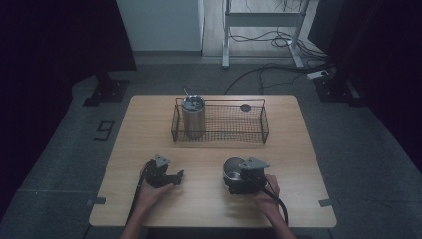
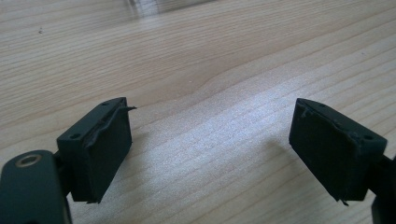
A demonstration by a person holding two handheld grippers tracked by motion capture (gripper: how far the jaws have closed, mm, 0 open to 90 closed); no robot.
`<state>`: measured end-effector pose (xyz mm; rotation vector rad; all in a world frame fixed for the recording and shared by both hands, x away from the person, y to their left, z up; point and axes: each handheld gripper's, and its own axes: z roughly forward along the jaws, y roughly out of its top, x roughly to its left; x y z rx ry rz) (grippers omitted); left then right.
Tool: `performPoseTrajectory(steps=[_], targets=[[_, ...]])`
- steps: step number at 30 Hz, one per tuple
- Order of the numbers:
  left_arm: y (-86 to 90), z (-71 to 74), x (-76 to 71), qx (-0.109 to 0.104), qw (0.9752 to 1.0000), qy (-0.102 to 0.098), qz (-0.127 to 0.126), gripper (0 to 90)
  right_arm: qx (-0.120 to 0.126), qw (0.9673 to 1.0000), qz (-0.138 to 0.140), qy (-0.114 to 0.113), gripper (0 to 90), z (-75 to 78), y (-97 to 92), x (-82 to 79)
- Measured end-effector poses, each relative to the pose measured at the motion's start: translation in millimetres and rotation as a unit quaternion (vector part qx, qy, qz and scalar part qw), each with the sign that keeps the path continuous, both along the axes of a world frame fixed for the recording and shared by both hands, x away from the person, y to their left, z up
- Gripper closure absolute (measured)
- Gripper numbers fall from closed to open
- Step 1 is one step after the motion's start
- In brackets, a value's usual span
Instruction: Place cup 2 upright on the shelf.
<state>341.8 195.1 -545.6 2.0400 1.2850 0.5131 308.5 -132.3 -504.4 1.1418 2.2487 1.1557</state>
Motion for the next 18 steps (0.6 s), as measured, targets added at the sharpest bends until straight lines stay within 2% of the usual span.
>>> performPoseTrajectory(steps=[7,11,15,18], targets=[[1.0,0.8,-0.2,-0.003,1.0,-0.001,0.002,13.8,0.011,0.9999,-0.004,-0.006,7.3,3.9,-4.4,-0.7],[0.9,0.8,-0.3,-0.002,1.0,-0.002,0.002,13.9,0.021,0.9996,-0.008,-0.015,7.3,10.7,-10.7,-2.5],[1.3,2.9,-2.3,-0.004,0.9999,-0.012,0.006,14.3,0.028,0.9993,-0.012,-0.023,7.3,17.1,-16.7,-4.3],[1.8,2.7,-2.3,-0.006,0.9999,-0.009,0.007,14.3,0.037,0.9987,-0.017,-0.03,7.3,23.1,-21.5,-6.3]])
